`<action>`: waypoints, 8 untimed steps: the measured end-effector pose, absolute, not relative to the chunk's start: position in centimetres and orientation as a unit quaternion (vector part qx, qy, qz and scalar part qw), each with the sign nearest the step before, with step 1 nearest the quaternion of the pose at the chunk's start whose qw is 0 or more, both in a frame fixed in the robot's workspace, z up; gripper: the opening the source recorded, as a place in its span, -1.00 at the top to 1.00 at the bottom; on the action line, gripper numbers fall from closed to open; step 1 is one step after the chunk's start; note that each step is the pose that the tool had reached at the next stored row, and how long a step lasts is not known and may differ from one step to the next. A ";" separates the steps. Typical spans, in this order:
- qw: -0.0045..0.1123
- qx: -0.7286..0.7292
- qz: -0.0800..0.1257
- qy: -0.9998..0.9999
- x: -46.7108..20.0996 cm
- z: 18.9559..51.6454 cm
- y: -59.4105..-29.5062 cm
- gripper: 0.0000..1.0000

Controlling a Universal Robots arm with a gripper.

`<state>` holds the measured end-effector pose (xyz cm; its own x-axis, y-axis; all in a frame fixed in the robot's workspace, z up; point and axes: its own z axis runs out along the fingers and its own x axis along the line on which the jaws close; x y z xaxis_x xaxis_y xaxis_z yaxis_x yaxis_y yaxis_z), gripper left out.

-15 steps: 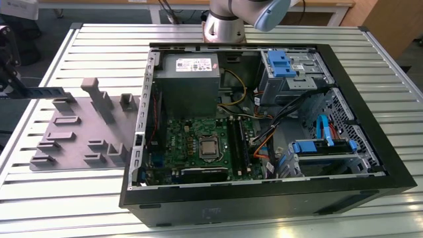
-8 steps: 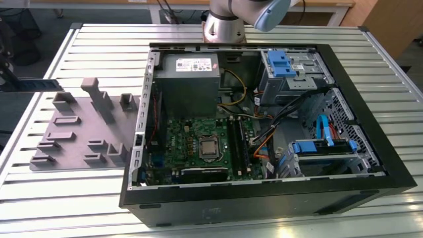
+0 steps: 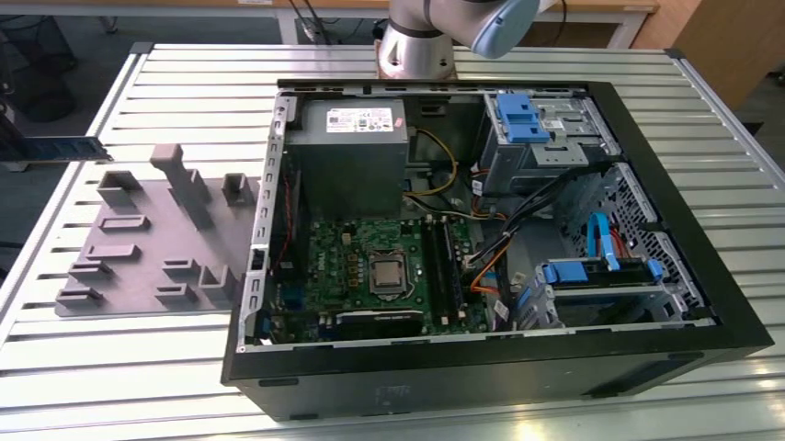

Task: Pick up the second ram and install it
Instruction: 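Pick up the second ram and move it above second insertion slot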

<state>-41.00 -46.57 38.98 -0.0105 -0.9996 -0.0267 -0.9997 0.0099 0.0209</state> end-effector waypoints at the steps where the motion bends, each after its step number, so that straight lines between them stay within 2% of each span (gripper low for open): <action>1: 0.002 -0.703 0.017 0.711 -41.0 39.0 -46.6 0.72; 8: 0.002 -0.703 0.017 0.711 -40.9 39.0 -46.6 0.72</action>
<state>-40.87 -46.56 39.01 -0.0105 -0.9996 -0.0265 -0.9997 0.0099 0.0212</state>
